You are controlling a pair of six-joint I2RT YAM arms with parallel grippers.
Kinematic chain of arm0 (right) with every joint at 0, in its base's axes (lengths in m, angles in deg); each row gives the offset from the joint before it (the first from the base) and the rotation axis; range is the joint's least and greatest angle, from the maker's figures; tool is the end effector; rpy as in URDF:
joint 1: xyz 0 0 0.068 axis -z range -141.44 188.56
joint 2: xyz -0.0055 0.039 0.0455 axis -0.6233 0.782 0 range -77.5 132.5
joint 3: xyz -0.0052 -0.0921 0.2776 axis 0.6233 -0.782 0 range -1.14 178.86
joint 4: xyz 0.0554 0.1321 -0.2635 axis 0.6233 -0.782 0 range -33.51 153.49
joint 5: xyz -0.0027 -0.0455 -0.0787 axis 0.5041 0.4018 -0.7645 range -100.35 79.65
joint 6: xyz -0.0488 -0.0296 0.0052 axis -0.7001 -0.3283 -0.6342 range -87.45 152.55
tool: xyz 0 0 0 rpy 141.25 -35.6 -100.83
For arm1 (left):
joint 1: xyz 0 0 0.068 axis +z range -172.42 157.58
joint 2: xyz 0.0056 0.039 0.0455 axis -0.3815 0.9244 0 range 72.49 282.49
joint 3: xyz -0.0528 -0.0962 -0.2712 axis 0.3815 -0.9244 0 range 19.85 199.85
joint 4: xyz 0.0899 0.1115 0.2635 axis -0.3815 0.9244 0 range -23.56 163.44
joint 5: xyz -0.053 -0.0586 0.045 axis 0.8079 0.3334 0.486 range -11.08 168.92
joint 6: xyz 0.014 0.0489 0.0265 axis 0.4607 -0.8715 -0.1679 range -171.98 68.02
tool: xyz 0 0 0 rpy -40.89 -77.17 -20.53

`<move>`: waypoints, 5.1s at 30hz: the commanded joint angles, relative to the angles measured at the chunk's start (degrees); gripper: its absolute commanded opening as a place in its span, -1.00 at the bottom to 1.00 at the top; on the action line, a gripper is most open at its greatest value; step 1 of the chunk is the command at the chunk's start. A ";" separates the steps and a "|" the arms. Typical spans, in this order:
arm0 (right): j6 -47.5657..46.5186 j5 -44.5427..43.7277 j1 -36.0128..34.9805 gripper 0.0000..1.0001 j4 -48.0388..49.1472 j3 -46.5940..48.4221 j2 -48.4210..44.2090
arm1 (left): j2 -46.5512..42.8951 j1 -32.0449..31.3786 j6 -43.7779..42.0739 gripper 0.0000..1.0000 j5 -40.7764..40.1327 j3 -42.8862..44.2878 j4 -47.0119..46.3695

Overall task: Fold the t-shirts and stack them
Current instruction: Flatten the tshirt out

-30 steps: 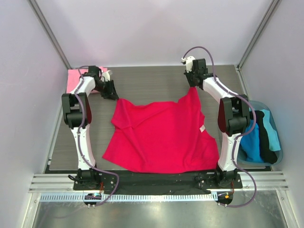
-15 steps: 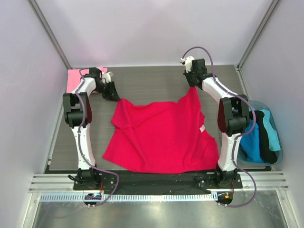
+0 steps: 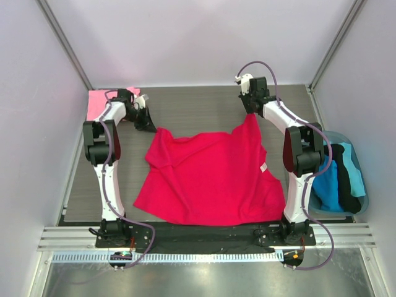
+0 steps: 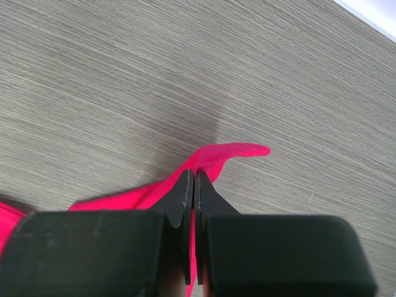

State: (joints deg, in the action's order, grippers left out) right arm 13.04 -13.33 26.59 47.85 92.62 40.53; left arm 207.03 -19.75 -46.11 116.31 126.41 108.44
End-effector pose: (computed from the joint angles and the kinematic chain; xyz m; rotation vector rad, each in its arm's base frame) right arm 0.5157 0.1071 0.2282 -0.5890 2.1919 -0.1287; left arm 0.5369 0.0004 0.1353 -0.0401 2.6758 -0.9167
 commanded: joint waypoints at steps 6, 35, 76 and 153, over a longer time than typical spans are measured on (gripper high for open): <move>-0.71 -1.23 -0.34 -0.98 2.81 1.08 -0.88 | -1.82 0.05 0.55 -0.99 2.87 0.75 -1.92; -1.67 -2.29 0.28 -0.98 3.77 3.28 -5.80 | 3.96 -5.40 -25.73 -0.37 -8.47 21.74 21.28; -0.88 -1.41 0.63 -0.98 3.69 2.66 -3.69 | 6.87 -5.84 -23.36 -0.23 -10.58 22.29 21.28; -4.30 7.90 3.09 -0.98 -11.18 24.30 -54.85 | -68.90 0.49 -21.34 -0.99 -20.69 16.31 8.28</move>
State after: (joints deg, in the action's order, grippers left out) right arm 10.75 -5.62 29.41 30.87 121.58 -23.73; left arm 131.01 -19.42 -68.56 97.49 144.58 122.27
